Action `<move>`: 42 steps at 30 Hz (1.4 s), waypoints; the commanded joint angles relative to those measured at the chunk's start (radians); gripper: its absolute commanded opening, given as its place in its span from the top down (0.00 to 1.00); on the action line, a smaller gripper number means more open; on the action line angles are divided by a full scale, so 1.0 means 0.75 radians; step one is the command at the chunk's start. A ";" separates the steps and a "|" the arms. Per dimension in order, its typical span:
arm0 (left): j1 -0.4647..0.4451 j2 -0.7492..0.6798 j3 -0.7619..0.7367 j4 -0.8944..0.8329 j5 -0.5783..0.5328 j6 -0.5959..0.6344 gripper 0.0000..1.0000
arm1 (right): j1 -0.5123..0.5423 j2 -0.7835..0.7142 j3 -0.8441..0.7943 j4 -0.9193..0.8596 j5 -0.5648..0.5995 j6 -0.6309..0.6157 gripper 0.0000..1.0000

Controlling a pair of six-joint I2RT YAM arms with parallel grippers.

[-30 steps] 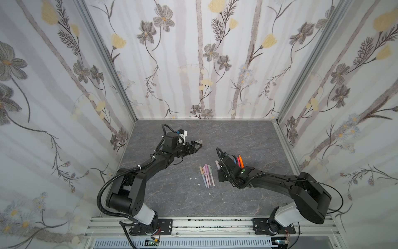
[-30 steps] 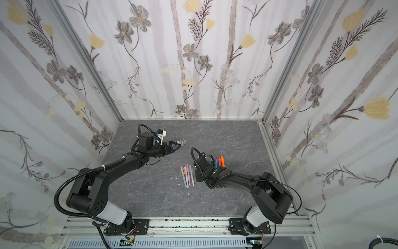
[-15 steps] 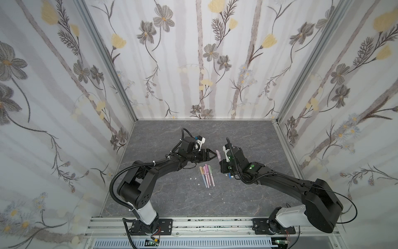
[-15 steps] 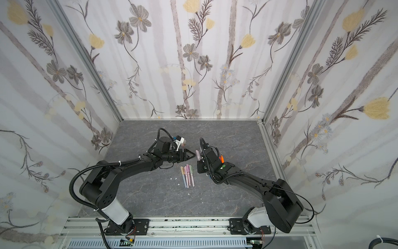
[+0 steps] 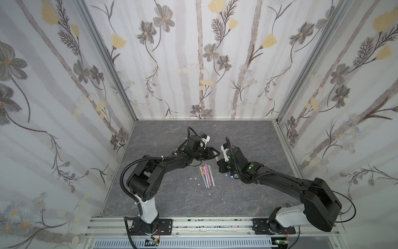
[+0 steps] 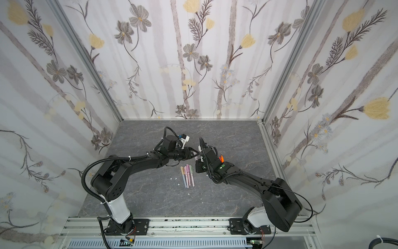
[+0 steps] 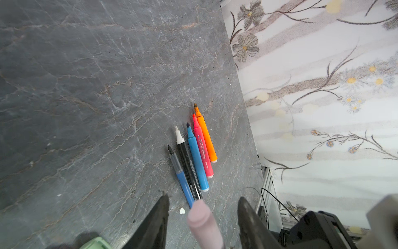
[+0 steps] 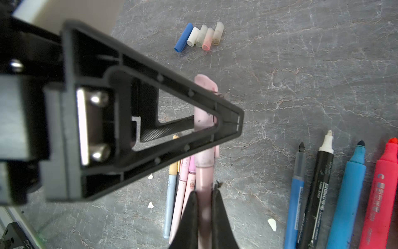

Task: Open the pen caps

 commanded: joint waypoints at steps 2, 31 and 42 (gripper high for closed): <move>-0.006 0.013 0.018 0.048 0.003 -0.012 0.57 | 0.000 0.002 0.006 0.046 0.000 -0.001 0.99; -0.007 -0.018 0.020 0.103 0.094 -0.082 1.00 | -0.025 0.020 -0.069 0.173 0.044 -0.007 0.80; -0.006 -0.022 0.032 0.100 0.091 -0.081 1.00 | -0.031 0.075 -0.037 0.195 0.020 -0.028 0.92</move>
